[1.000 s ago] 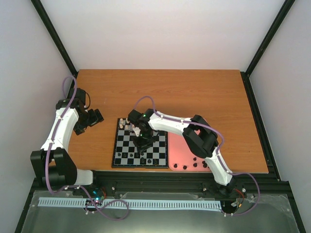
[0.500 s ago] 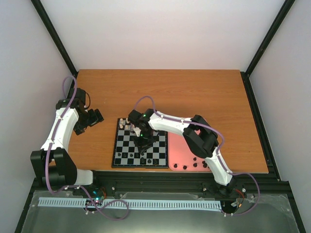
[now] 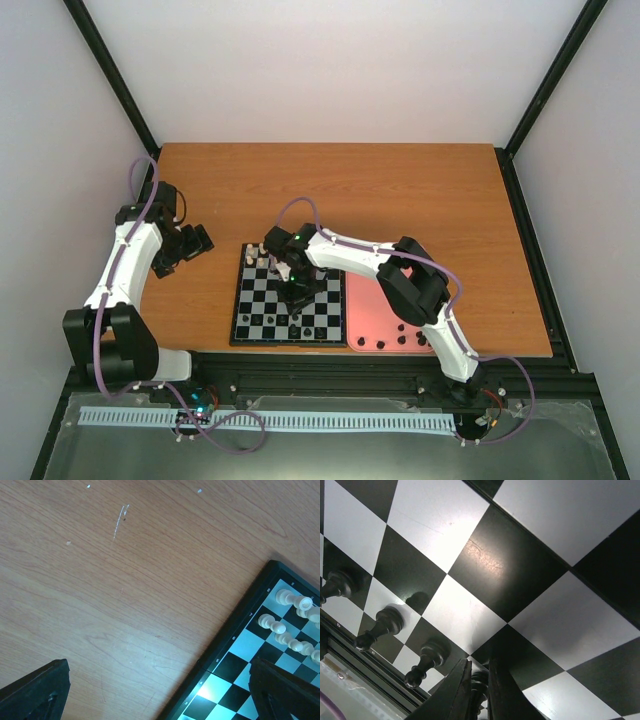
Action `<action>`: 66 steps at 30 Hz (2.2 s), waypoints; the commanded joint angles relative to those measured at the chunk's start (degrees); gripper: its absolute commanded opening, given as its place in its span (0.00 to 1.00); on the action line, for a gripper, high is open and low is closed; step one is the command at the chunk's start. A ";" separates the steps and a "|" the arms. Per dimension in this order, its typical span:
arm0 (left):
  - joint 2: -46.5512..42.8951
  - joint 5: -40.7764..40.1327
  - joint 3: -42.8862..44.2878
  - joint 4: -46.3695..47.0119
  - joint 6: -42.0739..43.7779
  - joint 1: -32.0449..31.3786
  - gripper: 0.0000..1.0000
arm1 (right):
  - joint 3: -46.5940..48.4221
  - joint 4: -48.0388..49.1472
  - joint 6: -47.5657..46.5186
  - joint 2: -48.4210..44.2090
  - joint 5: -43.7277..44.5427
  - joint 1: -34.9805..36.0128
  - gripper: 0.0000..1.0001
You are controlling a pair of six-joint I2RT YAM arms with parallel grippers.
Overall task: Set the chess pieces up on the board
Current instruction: Adjust the chess piece on the chessboard, then pick up the chess piece from the storage box.
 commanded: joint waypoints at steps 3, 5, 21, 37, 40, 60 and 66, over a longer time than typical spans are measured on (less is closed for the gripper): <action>0.65 0.43 0.60 0.99 0.72 -0.40 1.00 | 0.48 -1.89 -0.52 0.15 3.91 0.05 0.12; 0.74 0.41 0.72 0.93 0.72 -0.35 1.00 | 0.80 -1.85 -0.55 0.02 3.95 0.00 0.12; 0.82 -0.37 1.15 0.66 0.85 -0.36 1.00 | 3.01 -0.60 2.80 -3.47 11.20 -1.71 0.24; 2.24 -1.29 2.58 -0.77 1.92 -0.45 1.00 | -22.09 -4.90 11.84 -28.63 21.23 -5.84 0.45; 2.25 -1.89 2.23 -0.84 2.19 -0.54 1.00 | -30.09 -4.38 13.35 -33.37 19.82 -5.93 0.45; 1.40 -1.25 1.04 -0.33 2.35 -1.06 1.00 | -50.78 -1.75 16.09 -43.30 19.87 -19.45 0.49; 1.91 -1.20 1.21 -0.11 2.24 -1.16 1.00 | -52.66 1.18 15.25 -42.13 19.33 -20.23 0.47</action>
